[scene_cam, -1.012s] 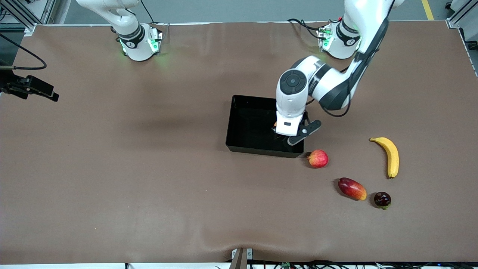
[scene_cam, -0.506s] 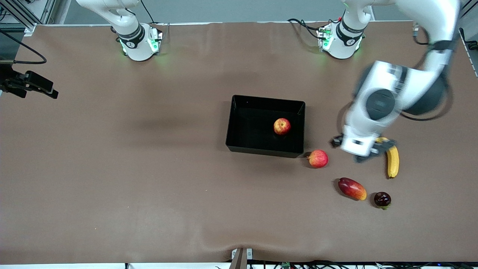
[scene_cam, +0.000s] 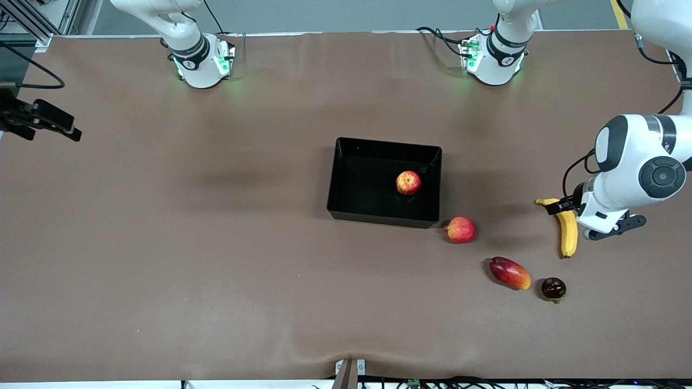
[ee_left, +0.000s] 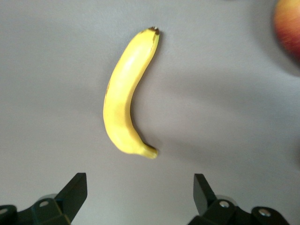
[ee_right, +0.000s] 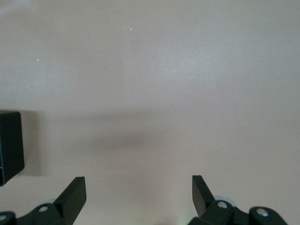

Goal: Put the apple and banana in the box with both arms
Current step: 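Move the left gripper to the banana and grasp it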

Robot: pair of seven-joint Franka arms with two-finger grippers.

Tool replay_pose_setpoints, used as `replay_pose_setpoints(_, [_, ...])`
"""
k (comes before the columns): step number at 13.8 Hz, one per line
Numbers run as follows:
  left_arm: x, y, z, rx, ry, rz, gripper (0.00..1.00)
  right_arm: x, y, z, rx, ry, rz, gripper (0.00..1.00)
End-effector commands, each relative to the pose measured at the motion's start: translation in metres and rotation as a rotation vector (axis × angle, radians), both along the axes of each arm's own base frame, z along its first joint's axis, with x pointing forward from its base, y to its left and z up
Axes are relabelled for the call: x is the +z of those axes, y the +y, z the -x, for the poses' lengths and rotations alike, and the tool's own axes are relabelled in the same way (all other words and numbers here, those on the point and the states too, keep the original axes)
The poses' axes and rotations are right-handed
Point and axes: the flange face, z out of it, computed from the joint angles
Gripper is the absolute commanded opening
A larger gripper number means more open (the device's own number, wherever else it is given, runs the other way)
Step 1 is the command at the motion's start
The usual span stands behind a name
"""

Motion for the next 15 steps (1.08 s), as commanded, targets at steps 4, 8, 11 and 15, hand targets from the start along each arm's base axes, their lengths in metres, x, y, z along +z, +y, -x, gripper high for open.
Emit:
replay_pose_setpoints(4, [-0.059, 0.055, 0.021, -0.092, -0.083, 0.073, 1.0, -0.014, -0.007, 0.012, 0.012, 0.055, -0.013, 1.0])
replay_pose_setpoints(8, [-0.093, 0.065, 0.019, -0.108, -0.123, 0.093, 1.0, -0.007, 0.004, 0.005, 0.03, 0.013, -0.011, 1.0])
replay_pose_setpoints(11, [-0.104, 0.078, 0.021, -0.1, -0.139, 0.093, 0.93, -0.014, 0.0, 0.001, 0.023, 0.02, -0.011, 1.0])
replay_pose_setpoints(15, [-0.1, 0.076, 0.021, -0.134, -0.139, 0.072, 0.0, -0.009, -0.003, 0.011, 0.021, 0.051, -0.011, 1.0])
